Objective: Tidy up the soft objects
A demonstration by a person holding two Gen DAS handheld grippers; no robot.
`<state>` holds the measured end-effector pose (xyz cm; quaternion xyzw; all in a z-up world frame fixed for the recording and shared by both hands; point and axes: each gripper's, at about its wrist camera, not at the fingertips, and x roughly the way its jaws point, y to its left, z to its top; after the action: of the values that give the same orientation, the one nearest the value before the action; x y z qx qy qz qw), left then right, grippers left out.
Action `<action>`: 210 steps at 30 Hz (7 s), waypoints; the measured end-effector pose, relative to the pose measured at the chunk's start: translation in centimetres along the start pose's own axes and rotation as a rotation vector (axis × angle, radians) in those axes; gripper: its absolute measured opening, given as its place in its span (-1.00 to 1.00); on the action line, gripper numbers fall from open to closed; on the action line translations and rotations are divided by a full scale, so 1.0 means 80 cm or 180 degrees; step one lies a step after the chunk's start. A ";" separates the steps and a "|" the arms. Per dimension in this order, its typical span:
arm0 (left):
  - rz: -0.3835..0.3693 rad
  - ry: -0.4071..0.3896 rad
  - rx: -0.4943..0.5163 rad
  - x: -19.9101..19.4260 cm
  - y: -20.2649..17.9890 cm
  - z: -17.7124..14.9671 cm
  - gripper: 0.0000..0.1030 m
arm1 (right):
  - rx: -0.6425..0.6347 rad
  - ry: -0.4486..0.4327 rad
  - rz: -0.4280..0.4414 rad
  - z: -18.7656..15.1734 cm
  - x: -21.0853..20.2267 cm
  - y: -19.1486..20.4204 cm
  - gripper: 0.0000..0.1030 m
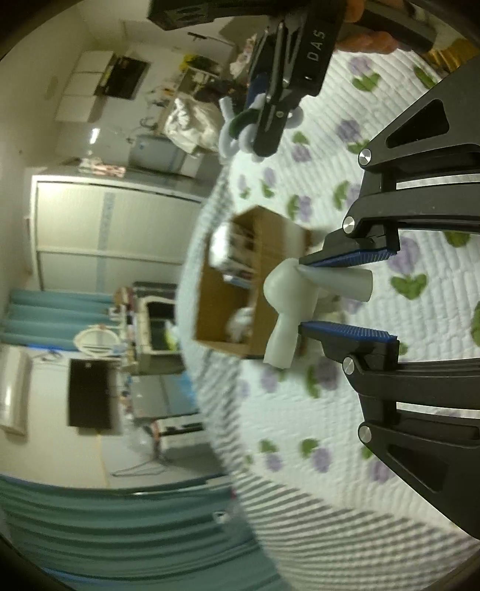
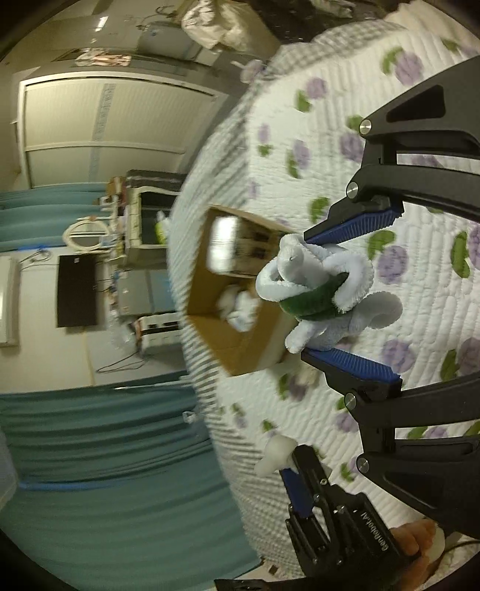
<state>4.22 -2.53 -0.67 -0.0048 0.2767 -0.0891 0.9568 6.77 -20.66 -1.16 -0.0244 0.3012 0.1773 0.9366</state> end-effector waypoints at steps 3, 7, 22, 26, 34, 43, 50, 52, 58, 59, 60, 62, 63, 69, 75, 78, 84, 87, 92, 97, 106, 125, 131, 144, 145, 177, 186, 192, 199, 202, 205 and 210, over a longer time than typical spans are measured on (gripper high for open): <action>0.0019 -0.0123 0.0080 -0.006 -0.006 0.031 -0.47 | -0.0070 -0.0115 0.0043 0.034 -0.019 0.002 0.09; 0.0047 -0.0205 0.0142 0.008 -0.008 0.067 -0.47 | -0.0167 -0.0276 0.0068 0.083 -0.024 0.002 0.09; 0.0221 0.0004 0.0203 0.199 0.013 0.120 -0.47 | -0.0051 -0.0140 0.0196 0.186 0.169 -0.039 0.09; 0.0236 0.0146 0.0231 0.248 0.019 0.109 -0.47 | 0.0042 -0.0002 0.0226 0.183 0.230 -0.058 0.09; 0.0267 0.0247 0.0247 0.280 0.014 0.095 -0.34 | 0.0134 0.0173 0.0275 0.174 0.304 -0.076 0.23; 0.0399 0.0115 0.0055 0.229 0.005 0.113 0.47 | 0.0239 0.0051 0.0008 0.176 0.258 -0.093 0.61; 0.0452 -0.0326 0.0108 0.088 -0.011 0.158 0.68 | 0.0131 -0.0269 -0.0263 0.205 0.111 -0.085 0.70; 0.0461 -0.0483 0.0110 0.040 -0.015 0.166 0.69 | 0.0111 -0.0370 -0.0318 0.209 0.063 -0.076 0.73; 0.0494 -0.0683 0.0185 -0.061 -0.015 0.167 0.69 | -0.0024 -0.0521 -0.0428 0.210 -0.055 -0.041 0.91; 0.0502 -0.0712 0.0212 -0.076 -0.014 0.164 0.70 | -0.0043 -0.0552 -0.0435 0.209 -0.070 -0.034 0.96; 0.0506 -0.0738 0.0230 -0.087 -0.013 0.161 0.70 | -0.0064 -0.0592 -0.0445 0.205 -0.084 -0.027 1.00; 0.0517 -0.0770 0.0258 -0.105 -0.010 0.153 0.70 | -0.0130 -0.0621 -0.0507 0.193 -0.106 -0.011 1.00; 0.0513 -0.0762 0.0266 -0.107 -0.008 0.151 0.70 | -0.0169 -0.0599 -0.0539 0.187 -0.111 -0.003 1.00; 0.0561 -0.0699 0.0344 -0.097 0.009 0.101 0.69 | -0.0249 -0.0453 -0.0512 0.118 -0.095 0.031 1.00; 0.0458 -0.0350 0.0256 -0.029 0.037 0.045 0.69 | -0.0160 -0.0093 -0.0357 0.035 -0.004 0.048 1.00; 0.0439 -0.0202 0.0184 0.007 0.049 0.029 0.69 | -0.0179 0.0027 -0.0444 0.007 0.042 0.053 1.00; 0.0379 0.0055 0.0097 0.081 0.070 -0.005 0.69 | 0.0034 0.0346 -0.0411 -0.030 0.135 0.045 0.90; 0.0372 0.0202 0.0086 0.113 0.080 -0.025 0.69 | 0.0149 0.0535 -0.0318 -0.047 0.178 0.037 0.76; 0.0318 0.0440 -0.0013 0.154 0.089 -0.048 0.66 | 0.0382 0.0777 -0.0138 -0.068 0.231 0.022 0.24; 0.0253 0.0623 0.0087 0.178 0.076 -0.066 0.65 | 0.0494 0.0753 -0.0127 -0.078 0.245 0.008 -0.53; 0.0115 0.0901 0.0032 0.223 0.051 -0.084 0.37 | 0.0597 0.0660 -0.0216 -0.079 0.229 -0.010 -0.58; 0.0072 0.0779 0.0016 0.144 0.031 -0.071 0.10 | 0.0450 0.0501 -0.0254 -0.077 0.159 0.001 -0.63; 0.0096 0.0560 0.0017 0.079 0.018 -0.041 0.10 | 0.0163 0.0239 -0.0275 -0.056 0.080 0.024 -0.63; 0.0248 -0.0141 0.0170 -0.028 -0.020 0.055 0.11 | -0.0109 -0.0346 -0.0082 0.033 -0.051 0.036 -0.63; 0.0263 -0.0177 0.0170 -0.030 -0.021 0.063 0.11 | -0.0152 -0.0401 -0.0098 0.044 -0.057 0.035 -0.63; 0.0531 0.0124 0.0163 0.269 0.013 0.132 0.10 | -0.0090 -0.0001 0.0261 0.211 0.263 -0.083 -0.63; 0.0528 0.0364 0.0236 0.300 0.009 0.112 0.10 | -0.0044 0.0387 0.0317 0.186 0.334 -0.094 -0.63; 0.0458 0.0408 0.0124 0.297 0.006 0.109 0.36 | 0.0015 0.0480 0.0321 0.178 0.339 -0.088 -0.26; 0.0525 0.0266 0.0048 0.249 0.002 0.134 0.64 | 0.0148 0.0236 0.0121 0.189 0.279 -0.098 0.23; 0.0580 0.0078 0.0115 0.199 -0.009 0.158 0.64 | 0.0161 0.0106 0.0036 0.207 0.229 -0.096 0.23; 0.0589 -0.0191 0.0155 0.132 -0.020 0.184 0.64 | 0.0166 -0.0083 -0.0026 0.233 0.161 -0.089 0.23; 0.0643 -0.0659 0.0182 0.013 -0.040 0.219 0.64 | 0.0044 -0.0508 -0.0214 0.272 0.015 -0.062 0.23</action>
<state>13.80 -6.54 13.80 0.0412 0.1730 0.0008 0.9841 21.52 -21.63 15.62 -0.0138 0.2258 0.1450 0.9632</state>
